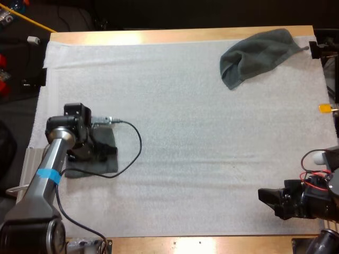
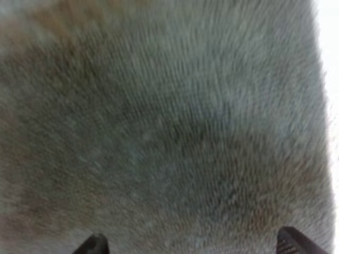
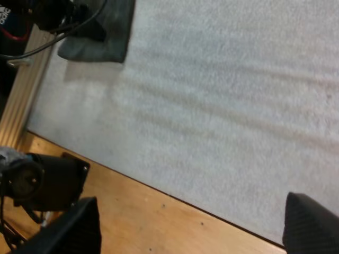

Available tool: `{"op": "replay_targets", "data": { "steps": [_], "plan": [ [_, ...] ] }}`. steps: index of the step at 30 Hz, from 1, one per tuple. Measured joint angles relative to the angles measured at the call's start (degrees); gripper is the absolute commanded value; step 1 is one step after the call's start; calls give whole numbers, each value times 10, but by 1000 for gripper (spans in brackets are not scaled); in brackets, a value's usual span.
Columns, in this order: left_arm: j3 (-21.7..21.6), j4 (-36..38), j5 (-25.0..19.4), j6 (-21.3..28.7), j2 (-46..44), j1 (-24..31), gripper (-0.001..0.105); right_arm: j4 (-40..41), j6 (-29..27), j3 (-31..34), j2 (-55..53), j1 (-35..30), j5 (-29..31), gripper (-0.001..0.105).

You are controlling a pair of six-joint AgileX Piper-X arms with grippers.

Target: Pick towel from pile, fold and stack

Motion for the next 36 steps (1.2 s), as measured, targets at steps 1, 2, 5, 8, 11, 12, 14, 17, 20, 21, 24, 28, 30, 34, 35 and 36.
{"op": "replay_targets", "data": {
  "steps": [1,2,5,8,11,12,14,17,20,21,24,28,30,34,35,36],
  "plan": [
    [-8,0,1,0,-12,0,61,-6,0,0,0,0,0,68],
    [-17,0,5,0,-25,0,61,-12,0,0,0,0,0,68],
    [-44,1,18,0,-69,0,61,-29,0,0,0,0,0,68],
    [-68,2,19,-5,-116,0,61,-39,0,0,0,0,1,68],
    [-87,5,33,-8,-161,0,61,-42,-6,0,0,0,9,68],
    [-91,7,40,-9,-177,0,61,-42,-7,0,2,0,17,68],
    [-97,10,54,-12,-209,0,61,-42,-13,0,7,0,46,68],
    [-103,12,73,-12,-257,0,61,-49,-39,0,26,0,90,68],
    [-104,13,88,-12,-306,0,61,-73,-65,0,52,-8,98,63],
    [-104,14,92,-12,-320,0,61,-82,-74,0,62,-15,99,59],
    [-104,14,106,-12,-362,0,61,-113,-104,0,93,-49,100,51],
    [-104,20,115,-12,-402,0,61,-142,-137,0,127,-110,97,50],
    [-104,28,115,-12,-418,0,61,-149,-151,0,137,-144,97,50],
    [-104,33,116,-12,-446,0,61,-149,-191,0,145,-210,97,50],
    [-104,36,116,-12,-451,-1,61,-149,-198,0,145,-225,97,50],
    [-104,38,116,-12,-457,-6,61,-149,-204,0,145,-239,97,50]
  ]
}}
